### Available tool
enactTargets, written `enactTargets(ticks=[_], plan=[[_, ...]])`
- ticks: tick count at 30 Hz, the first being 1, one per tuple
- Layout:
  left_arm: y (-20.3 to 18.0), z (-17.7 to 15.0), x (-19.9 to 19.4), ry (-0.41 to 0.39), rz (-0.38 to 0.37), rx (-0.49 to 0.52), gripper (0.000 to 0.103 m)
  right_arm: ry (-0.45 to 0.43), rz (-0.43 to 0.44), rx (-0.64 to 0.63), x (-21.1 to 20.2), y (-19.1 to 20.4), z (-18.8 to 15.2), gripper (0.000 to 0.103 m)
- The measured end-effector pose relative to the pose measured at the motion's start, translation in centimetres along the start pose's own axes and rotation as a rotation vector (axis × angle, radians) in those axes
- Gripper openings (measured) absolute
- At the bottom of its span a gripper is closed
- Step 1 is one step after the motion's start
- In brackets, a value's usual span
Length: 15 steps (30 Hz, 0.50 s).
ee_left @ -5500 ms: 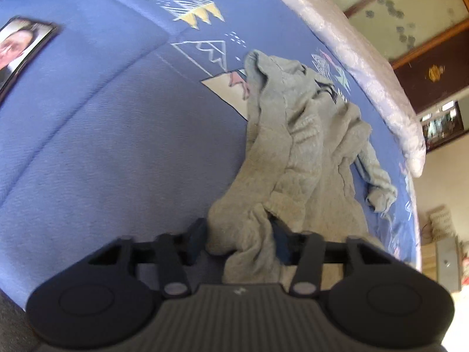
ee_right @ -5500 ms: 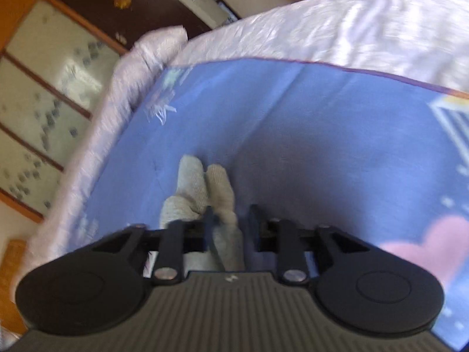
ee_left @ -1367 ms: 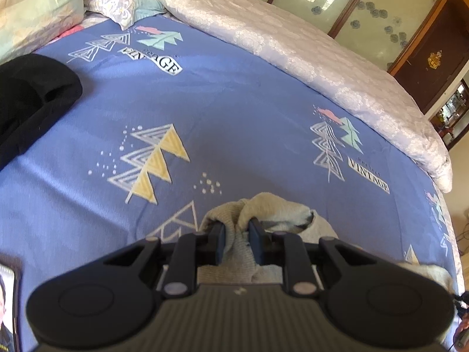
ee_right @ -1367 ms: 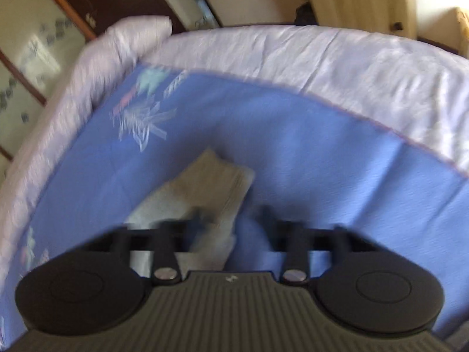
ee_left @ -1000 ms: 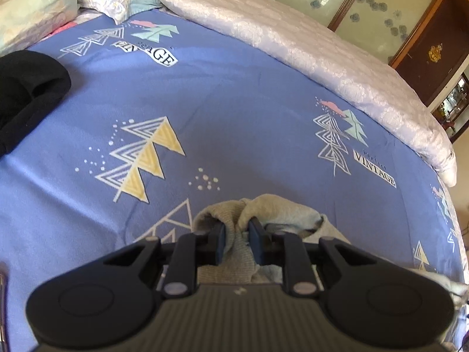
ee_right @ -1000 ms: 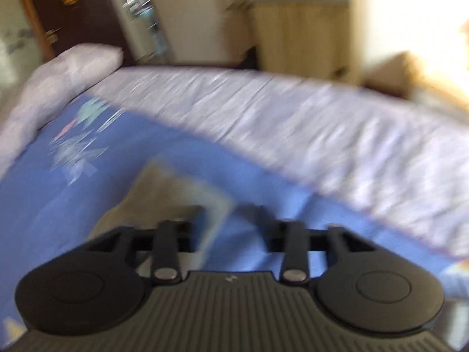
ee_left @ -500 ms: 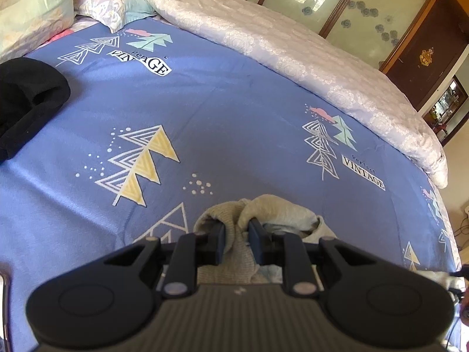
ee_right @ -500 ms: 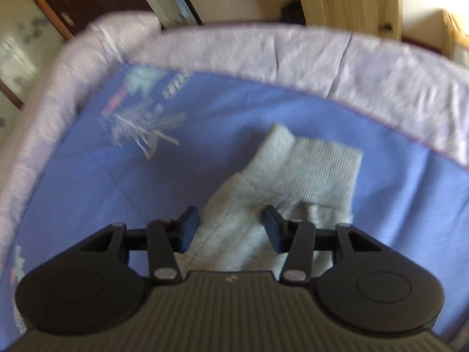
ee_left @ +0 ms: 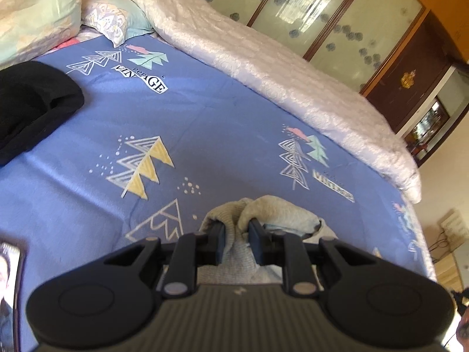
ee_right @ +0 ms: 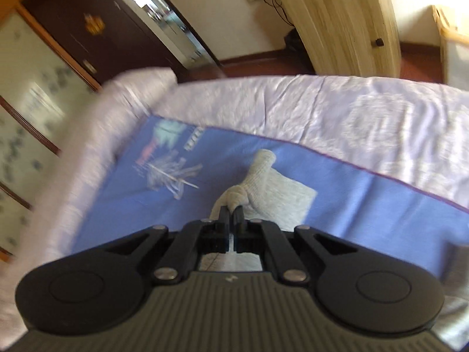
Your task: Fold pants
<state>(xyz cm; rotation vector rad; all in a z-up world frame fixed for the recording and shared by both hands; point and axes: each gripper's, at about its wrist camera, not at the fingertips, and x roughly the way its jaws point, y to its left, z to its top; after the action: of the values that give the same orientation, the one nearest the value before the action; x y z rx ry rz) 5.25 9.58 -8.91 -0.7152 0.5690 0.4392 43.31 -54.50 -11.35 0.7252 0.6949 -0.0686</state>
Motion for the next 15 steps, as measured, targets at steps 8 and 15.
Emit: enactTargets(ticks=[8, 15], plan=[[2.6, -5.8, -5.5, 0.006, -0.043, -0.035, 0.025, 0.01, 0.092, 0.218, -10.3, -13.7, -3.8, 0.004], [6.3, -9.0, -9.3, 0.022, 0.035, -0.137, 0.044, 0.072, 0.082, 0.435, -12.5, -23.4, -9.4, 0.006]])
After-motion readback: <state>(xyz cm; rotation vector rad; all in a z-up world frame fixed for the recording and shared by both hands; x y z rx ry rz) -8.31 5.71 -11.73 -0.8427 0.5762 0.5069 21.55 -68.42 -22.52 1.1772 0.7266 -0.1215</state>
